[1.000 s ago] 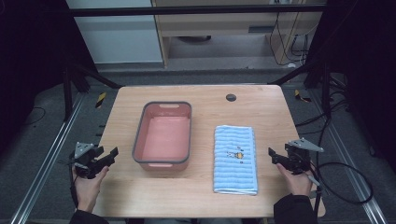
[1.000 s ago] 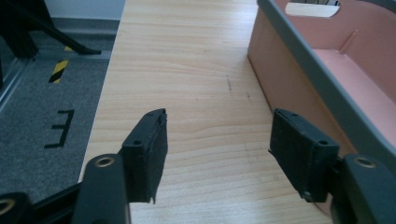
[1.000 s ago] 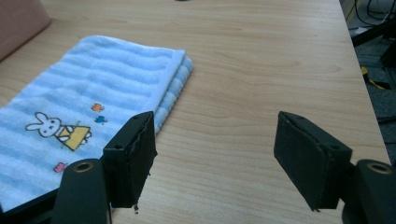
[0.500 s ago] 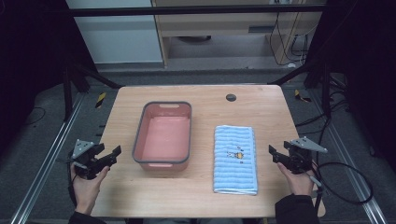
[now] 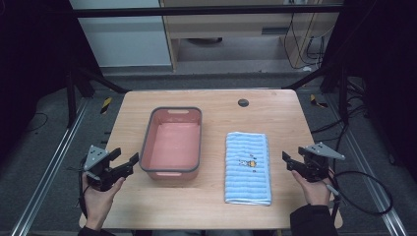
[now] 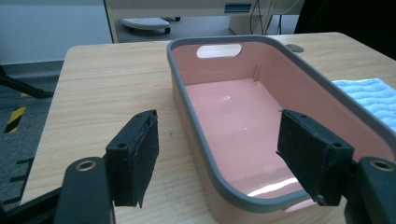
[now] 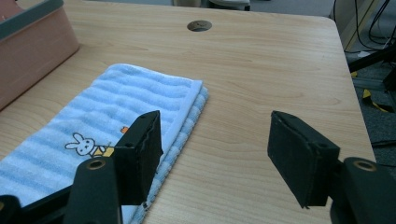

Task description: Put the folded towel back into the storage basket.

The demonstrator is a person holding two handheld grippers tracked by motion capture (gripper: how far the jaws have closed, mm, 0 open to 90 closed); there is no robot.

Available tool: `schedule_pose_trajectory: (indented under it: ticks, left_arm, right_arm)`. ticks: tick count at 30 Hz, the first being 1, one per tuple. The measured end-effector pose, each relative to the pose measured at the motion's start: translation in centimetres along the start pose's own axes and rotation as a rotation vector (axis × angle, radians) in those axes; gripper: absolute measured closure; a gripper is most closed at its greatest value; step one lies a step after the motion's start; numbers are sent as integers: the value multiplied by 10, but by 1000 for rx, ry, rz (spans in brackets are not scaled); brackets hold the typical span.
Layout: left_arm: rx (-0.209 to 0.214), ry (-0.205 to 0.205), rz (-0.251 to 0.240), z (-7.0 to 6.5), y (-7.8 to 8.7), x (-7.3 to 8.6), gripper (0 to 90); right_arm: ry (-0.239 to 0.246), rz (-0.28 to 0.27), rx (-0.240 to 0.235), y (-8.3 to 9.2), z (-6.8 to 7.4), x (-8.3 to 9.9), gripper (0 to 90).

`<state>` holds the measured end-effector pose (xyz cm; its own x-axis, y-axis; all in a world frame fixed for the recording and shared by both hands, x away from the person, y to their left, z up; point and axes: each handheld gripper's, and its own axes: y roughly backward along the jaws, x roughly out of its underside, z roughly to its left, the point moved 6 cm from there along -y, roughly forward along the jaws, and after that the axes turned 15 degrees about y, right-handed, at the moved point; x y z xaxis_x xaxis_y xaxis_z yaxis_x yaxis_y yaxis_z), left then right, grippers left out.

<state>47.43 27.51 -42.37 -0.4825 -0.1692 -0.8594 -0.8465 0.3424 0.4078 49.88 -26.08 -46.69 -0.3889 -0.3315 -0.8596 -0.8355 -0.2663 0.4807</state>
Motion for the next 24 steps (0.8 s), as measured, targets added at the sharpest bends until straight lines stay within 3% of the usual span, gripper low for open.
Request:
schedule_pose_trajectory:
  ticks: [24]
  left_arm:
    - [95, -57, 21, -59, -7, 8, 306]
  right_arm:
    - [15, -34, -43, 1, 1, -26, 338]
